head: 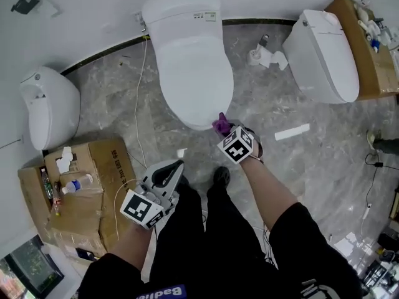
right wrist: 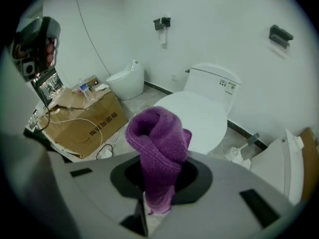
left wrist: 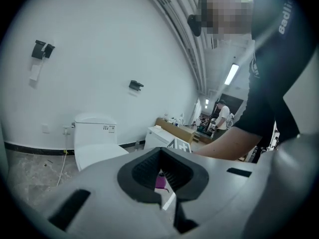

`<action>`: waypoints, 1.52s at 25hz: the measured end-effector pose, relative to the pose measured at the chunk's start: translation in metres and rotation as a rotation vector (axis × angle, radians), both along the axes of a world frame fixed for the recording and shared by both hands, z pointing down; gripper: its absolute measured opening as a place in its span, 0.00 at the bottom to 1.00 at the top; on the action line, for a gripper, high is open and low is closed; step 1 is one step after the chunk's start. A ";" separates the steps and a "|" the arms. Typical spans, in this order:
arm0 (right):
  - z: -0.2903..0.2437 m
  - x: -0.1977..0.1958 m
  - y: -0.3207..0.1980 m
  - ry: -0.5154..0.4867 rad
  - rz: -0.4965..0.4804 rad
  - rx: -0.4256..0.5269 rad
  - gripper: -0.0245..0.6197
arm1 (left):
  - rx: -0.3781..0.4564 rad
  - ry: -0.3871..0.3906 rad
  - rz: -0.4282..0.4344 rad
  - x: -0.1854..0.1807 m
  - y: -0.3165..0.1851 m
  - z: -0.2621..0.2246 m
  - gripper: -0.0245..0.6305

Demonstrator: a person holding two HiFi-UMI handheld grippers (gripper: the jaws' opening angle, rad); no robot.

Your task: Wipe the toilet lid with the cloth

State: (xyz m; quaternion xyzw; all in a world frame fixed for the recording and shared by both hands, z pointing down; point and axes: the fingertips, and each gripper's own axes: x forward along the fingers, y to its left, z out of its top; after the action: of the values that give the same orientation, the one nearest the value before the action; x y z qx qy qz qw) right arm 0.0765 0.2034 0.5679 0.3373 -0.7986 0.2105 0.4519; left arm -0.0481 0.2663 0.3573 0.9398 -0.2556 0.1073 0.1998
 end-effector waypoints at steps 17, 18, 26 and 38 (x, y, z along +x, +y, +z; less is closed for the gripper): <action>-0.307 -0.067 0.074 -0.434 0.114 0.173 0.17 | 0.030 0.123 -0.060 -0.018 0.017 -0.160 0.06; -0.322 -0.072 0.074 -0.459 0.110 0.191 0.17 | 0.046 0.131 -0.056 -0.017 0.015 -0.171 0.06; -0.400 -0.097 0.091 -0.599 0.120 0.271 0.17 | 0.097 0.145 -0.013 -0.021 0.028 -0.229 0.06; -0.447 -0.087 0.102 -0.718 0.119 0.455 0.17 | 0.215 0.163 0.087 -0.006 0.043 -0.258 0.06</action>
State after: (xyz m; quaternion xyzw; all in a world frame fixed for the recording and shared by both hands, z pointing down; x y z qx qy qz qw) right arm -0.0106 0.3056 0.1214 0.3791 -0.9105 0.1588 0.0462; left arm -0.0536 0.3094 0.0991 0.9716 -0.2076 0.0113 0.1130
